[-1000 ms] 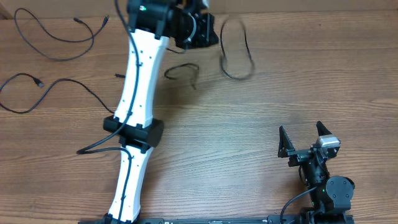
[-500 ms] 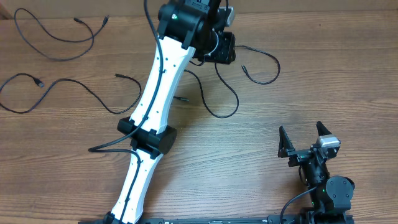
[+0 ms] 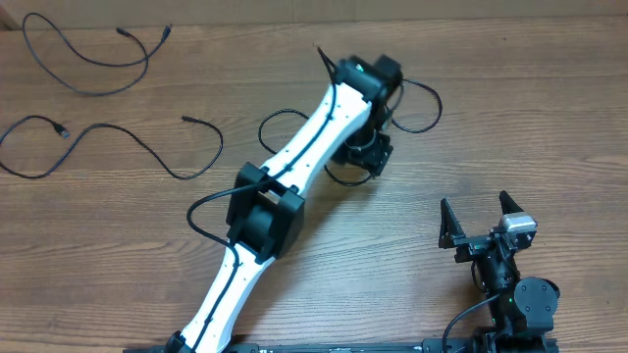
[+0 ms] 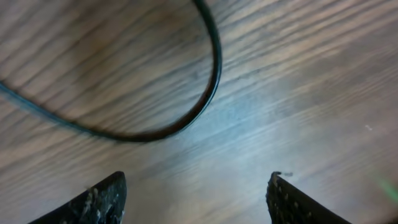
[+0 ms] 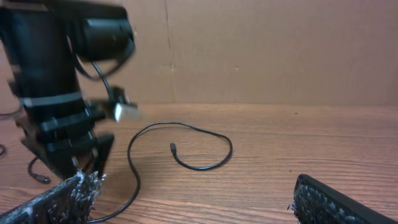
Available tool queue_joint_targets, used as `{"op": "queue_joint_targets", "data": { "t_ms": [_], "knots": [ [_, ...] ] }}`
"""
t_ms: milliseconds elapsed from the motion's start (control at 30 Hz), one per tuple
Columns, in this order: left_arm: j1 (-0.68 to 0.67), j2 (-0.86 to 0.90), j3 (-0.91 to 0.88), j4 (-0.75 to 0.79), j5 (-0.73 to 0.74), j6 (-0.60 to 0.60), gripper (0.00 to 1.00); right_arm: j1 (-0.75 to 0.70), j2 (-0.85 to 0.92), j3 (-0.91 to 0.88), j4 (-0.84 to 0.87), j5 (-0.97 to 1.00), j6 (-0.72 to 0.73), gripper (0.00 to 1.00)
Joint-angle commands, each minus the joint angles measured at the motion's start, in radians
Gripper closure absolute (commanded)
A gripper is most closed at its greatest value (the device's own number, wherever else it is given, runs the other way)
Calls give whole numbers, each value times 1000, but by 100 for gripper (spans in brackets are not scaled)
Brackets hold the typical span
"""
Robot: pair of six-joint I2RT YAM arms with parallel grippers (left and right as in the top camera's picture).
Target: Untangle cables
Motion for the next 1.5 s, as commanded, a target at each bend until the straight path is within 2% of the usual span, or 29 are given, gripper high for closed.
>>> {"op": "queue_joint_targets", "data": {
  "t_ms": [0, 67, 100, 333, 433, 500, 600, 667, 767, 967, 1200, 1333, 1467],
  "knots": [
    [-49, -10, -93, 75, -88, 18, 27, -1, -7, -10, 5, 9, -8, 0],
    [-67, -10, -149, 150, -131, 18, 28, -1, -7, -10, 5, 9, -8, 0],
    [-77, -10, -199, 229, -150, 18, 31, -1, -7, -10, 5, 9, -8, 0],
    [-82, -10, -291, 400, -211, 18, 39, -1, -7, -10, 5, 9, -8, 0],
    [-82, -9, -319, 417, -211, 18, 59, -1, -7, -10, 5, 9, -8, 0],
    [-82, -9, -341, 426, -211, 18, 77, -1, -7, -10, 5, 9, -8, 0],
    [-82, -9, -370, 428, -211, 18, 95, -1, -7, -10, 5, 9, -8, 0],
    [-82, -9, -379, 419, -207, 17, 96, -1, -7, -10, 5, 9, -8, 0],
    [-80, -14, -357, 382, -211, -47, 96, -1, -7, -10, 5, 9, -8, 0],
    [-51, -80, -104, 226, -207, -272, 96, -1, -7, -10, 5, 9, -8, 0],
    [-10, -249, 97, 197, -102, -316, 96, -1, -7, -10, 5, 9, -8, 0],
    [48, -372, 116, 196, -61, -373, 96, -1, -7, -10, 5, 9, -8, 0],
    [132, -461, 116, 198, 47, -383, 96, -1, -7, -10, 5, 9, -8, 0]
  ]
}}
